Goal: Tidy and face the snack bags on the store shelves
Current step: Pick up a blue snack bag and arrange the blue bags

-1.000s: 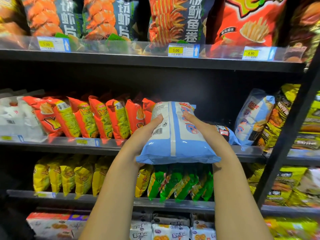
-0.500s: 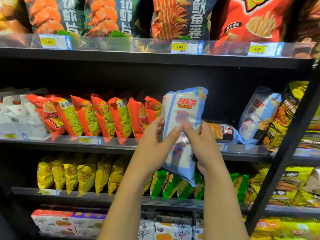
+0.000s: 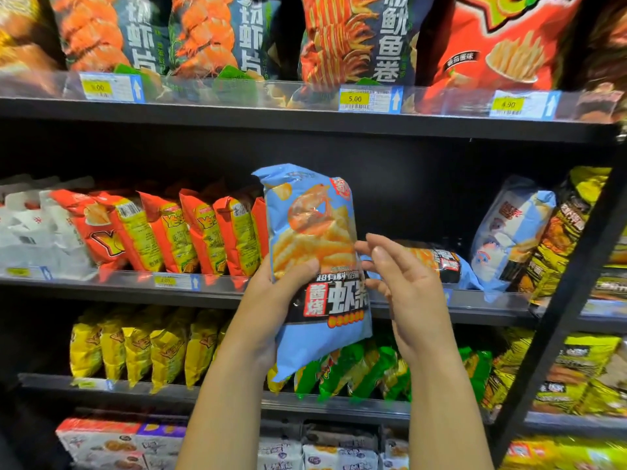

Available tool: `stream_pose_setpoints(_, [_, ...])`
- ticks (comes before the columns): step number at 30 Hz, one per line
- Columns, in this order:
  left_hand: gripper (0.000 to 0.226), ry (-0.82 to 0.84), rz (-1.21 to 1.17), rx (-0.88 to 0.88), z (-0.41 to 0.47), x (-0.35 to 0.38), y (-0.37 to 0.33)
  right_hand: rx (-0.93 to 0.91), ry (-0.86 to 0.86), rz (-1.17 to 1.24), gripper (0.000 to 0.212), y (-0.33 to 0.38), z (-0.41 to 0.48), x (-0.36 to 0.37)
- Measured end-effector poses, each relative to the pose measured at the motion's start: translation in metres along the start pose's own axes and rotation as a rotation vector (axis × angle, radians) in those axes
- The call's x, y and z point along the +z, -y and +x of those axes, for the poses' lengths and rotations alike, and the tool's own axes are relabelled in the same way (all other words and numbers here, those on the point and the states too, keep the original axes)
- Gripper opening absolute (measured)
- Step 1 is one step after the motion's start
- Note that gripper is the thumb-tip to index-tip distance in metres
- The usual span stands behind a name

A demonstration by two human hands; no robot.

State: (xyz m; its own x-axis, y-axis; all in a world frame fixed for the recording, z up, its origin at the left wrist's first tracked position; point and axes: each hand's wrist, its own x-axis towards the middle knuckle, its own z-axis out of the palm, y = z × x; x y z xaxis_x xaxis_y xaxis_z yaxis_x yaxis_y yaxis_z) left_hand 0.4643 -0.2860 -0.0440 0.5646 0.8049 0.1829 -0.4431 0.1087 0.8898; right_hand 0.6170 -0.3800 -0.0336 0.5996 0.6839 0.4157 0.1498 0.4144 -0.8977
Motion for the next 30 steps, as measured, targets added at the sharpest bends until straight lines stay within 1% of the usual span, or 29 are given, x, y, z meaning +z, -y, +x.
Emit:
stream_pose_setpoints(2, [0.06, 0.001, -0.059, -0.026, -0.001, -0.001, 0.0, 0.044, 0.012, 0.01, 0.022, -0.004, -0.001, 0.001])
stream_pose_setpoints(4, [0.06, -0.006, -0.117, -0.058, -0.001, -0.001, 0.001, 0.145, 0.093, 0.033, 0.027, -0.007, -0.003, 0.002])
stream_pose_setpoints(6, [0.066, 0.001, -0.14, -0.083, -0.002, 0.0, 0.004, 0.254, 0.173, 0.049, 0.035, -0.005, -0.007, 0.002])
stream_pose_setpoints(8, [0.074, 0.009, -0.133, -0.094, -0.002, 0.002, 0.007, 0.303, 0.23, 0.042, 0.043, -0.005, -0.009, 0.0])
stream_pose_setpoints(9, [0.076, 0.02, -0.123, -0.096, -0.002, 0.003, 0.008, 0.305, 0.242, 0.027, 0.047, -0.006, -0.009, -0.002])
stream_pose_setpoints(12, [0.063, 0.025, -0.004, -0.058, 0.002, 0.004, 0.011, 0.261, 0.207, -0.016, 0.049, -0.006, -0.008, -0.007])
stream_pose_setpoints(13, [0.062, 0.016, 0.054, -0.038, 0.002, 0.004, 0.009, 0.236, 0.185, -0.034, 0.049, -0.007, -0.008, -0.009])
stream_pose_setpoints(15, [0.064, 0.013, 0.138, 0.012, 0.005, 0.005, 0.006, 0.182, 0.151, -0.086, 0.047, -0.008, -0.006, -0.013])
stream_pose_setpoints(17, [0.063, 0.048, 0.182, 0.046, 0.006, 0.009, 0.004, 0.146, 0.128, -0.127, 0.043, -0.01, -0.005, -0.016])
stream_pose_setpoints(21, [0.06, 0.075, 0.303, 0.074, 0.014, 0.019, 0.007, 0.114, 0.121, -0.13, 0.041, -0.016, -0.001, -0.023])
stream_pose_setpoints(24, [0.052, 0.039, 0.302, 0.1, 0.022, 0.026, 0.01, 0.096, 0.117, -0.138, 0.042, -0.018, 0.005, -0.03])
stream_pose_setpoints(28, [0.048, -0.039, 0.315, 0.143, 0.034, 0.037, 0.014, 0.085, 0.21, -0.194, 0.044, -0.022, 0.026, -0.047])
stream_pose_setpoints(30, [0.05, -0.107, 0.353, 0.17, 0.043, 0.037, 0.015, 0.072, 0.212, -0.283, 0.059, -0.024, 0.044, -0.064])
